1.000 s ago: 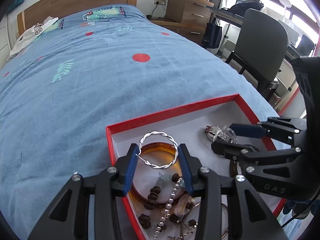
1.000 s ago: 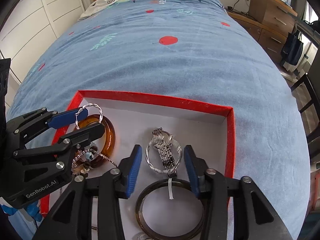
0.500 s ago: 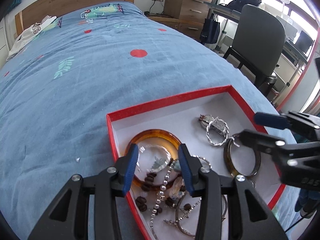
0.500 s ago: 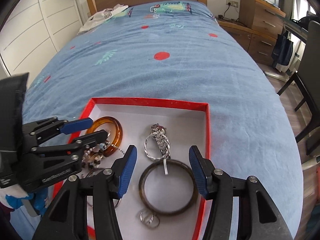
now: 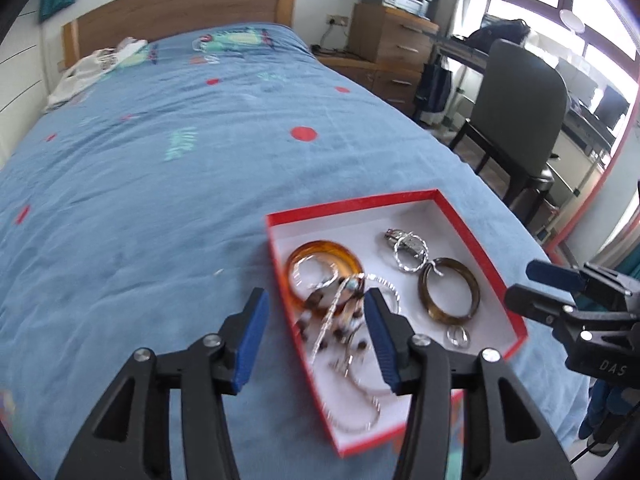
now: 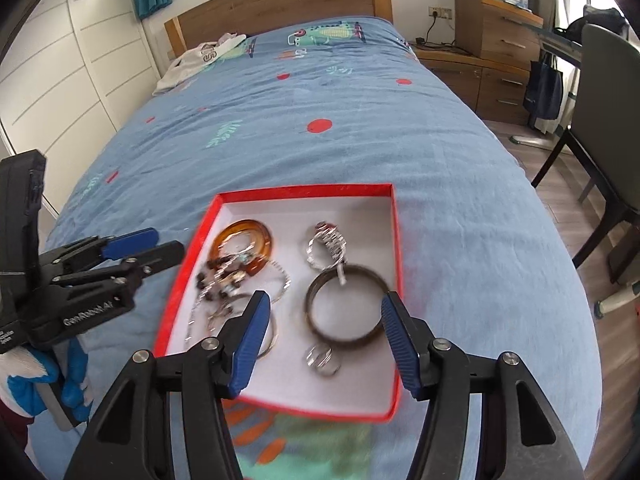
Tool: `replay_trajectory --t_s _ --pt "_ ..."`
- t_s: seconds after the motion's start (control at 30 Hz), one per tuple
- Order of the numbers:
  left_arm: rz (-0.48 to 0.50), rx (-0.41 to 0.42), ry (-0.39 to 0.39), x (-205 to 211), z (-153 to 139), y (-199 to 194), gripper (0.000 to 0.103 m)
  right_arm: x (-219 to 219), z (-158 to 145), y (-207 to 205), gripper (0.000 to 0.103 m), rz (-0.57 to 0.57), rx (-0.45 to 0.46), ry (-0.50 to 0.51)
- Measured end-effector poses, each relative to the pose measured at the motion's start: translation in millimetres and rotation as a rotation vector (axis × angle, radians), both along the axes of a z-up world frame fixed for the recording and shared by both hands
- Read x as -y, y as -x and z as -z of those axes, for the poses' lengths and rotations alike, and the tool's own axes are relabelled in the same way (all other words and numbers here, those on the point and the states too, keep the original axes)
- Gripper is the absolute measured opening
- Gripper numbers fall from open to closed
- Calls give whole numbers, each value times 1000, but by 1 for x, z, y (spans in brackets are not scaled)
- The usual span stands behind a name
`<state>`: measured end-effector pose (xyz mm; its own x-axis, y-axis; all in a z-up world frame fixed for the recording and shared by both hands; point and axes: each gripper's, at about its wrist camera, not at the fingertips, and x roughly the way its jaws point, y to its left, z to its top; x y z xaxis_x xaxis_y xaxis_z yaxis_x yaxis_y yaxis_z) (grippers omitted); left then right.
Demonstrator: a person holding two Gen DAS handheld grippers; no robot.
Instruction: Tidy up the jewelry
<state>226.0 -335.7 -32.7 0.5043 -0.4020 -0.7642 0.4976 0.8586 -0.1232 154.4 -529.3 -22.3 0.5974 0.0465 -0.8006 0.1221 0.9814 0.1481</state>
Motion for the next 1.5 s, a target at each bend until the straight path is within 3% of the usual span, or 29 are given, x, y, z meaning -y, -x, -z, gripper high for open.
replay_trajectory --t_s 0.27,0.5,0.63,1.07,1.5 --pt "-98 59 -17 -56 -36 75 56 -43 -26 51 79 6 55 7" --pt "-180 82 -16 -96 -47 133 60 -75 -37 95 91 40 94 28" --pt "-225 106 -24 -116 -52 159 60 -93 -44 119 102 58 124 72" --pt "-293 221 -16 -152 -72 205 60 -109 -56 164 102 102 199 129" --pt "-350 233 -57 -178 -67 212 60 -111 -44 181 102 116 193 143"
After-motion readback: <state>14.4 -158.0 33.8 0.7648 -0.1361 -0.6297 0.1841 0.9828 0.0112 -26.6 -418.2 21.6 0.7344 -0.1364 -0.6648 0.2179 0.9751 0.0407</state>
